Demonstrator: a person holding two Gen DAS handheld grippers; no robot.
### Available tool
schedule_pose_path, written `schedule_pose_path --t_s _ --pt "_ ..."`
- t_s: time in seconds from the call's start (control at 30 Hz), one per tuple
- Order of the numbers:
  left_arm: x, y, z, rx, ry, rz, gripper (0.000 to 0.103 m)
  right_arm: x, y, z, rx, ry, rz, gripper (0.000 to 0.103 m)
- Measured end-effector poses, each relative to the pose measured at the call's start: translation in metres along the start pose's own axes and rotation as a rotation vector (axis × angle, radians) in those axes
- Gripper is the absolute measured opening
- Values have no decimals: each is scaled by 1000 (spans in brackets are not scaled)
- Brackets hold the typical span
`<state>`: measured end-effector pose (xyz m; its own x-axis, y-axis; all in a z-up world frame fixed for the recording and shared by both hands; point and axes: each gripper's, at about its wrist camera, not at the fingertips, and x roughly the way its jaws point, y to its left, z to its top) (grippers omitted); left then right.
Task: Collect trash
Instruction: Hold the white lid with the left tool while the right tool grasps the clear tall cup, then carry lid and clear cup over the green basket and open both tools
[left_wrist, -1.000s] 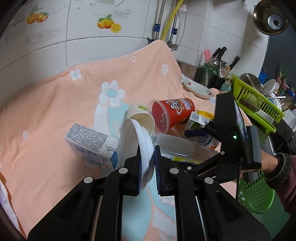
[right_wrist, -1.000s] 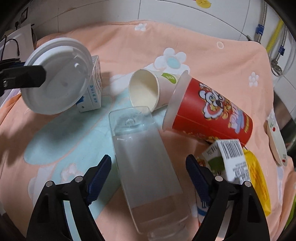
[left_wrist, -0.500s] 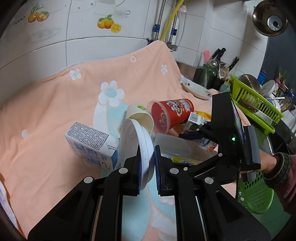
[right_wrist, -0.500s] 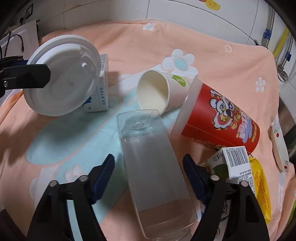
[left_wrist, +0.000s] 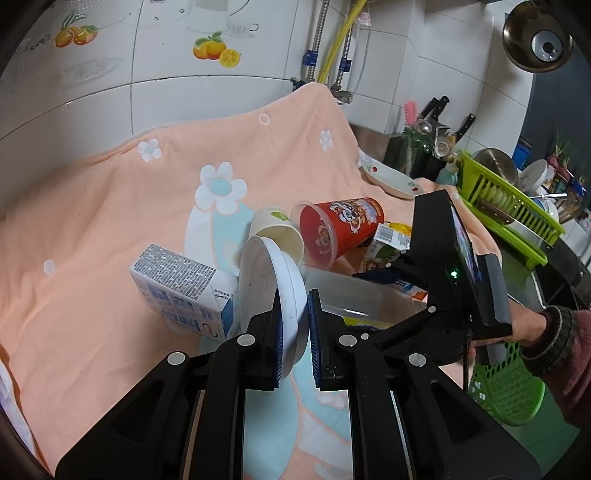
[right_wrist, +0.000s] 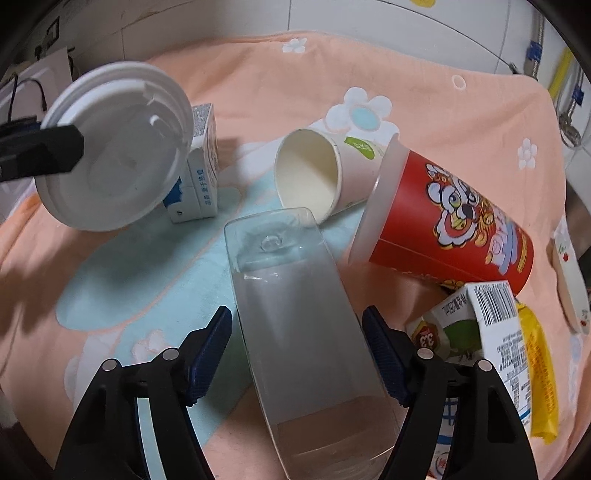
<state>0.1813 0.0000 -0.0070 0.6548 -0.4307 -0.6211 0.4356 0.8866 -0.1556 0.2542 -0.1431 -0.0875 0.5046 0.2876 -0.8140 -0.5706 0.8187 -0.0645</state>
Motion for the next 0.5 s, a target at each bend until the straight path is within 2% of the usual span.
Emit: schedule_pose_path --t_s 0.2,0.5 --pt "-6 -5 0 1 -13 -14 11 -15 2 -9 49 -13 37 58" --pt "-17 -27 -1 14 -38 -63 11 -63 7 -39 159 -95 19 56"
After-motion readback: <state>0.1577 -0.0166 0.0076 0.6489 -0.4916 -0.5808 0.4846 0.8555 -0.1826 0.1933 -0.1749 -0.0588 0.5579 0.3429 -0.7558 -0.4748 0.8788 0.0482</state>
